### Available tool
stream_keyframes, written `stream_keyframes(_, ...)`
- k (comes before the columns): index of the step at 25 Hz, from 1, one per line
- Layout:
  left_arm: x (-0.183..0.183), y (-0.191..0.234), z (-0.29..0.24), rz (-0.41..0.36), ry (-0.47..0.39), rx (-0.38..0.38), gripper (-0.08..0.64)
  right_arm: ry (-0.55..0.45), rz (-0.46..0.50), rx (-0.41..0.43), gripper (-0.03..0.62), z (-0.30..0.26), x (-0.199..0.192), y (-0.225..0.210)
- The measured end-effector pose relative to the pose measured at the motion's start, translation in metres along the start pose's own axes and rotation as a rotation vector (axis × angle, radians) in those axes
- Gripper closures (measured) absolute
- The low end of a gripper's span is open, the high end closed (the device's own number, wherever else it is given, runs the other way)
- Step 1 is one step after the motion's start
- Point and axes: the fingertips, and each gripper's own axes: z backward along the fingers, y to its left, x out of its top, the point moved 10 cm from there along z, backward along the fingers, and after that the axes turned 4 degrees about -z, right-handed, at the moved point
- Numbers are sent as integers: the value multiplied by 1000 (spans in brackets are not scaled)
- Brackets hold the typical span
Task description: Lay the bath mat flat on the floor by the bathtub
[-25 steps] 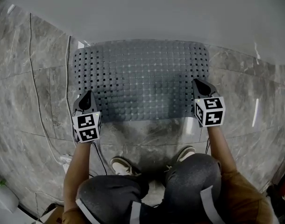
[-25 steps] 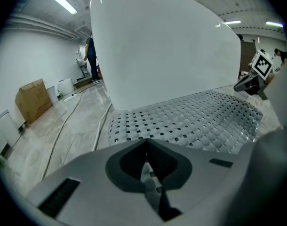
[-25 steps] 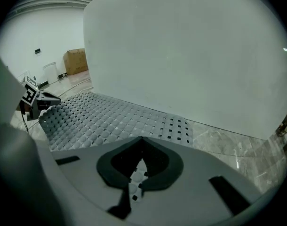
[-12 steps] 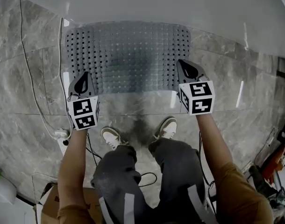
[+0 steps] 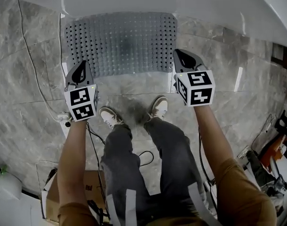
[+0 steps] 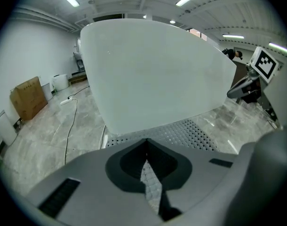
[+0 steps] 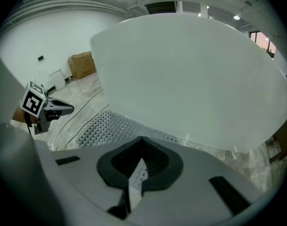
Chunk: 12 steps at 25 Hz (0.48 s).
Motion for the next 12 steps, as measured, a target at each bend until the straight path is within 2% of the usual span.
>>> stream_keyframes(12,95,-21,80,-2,7,-7,554,-13,11,4,588,112,66,-10)
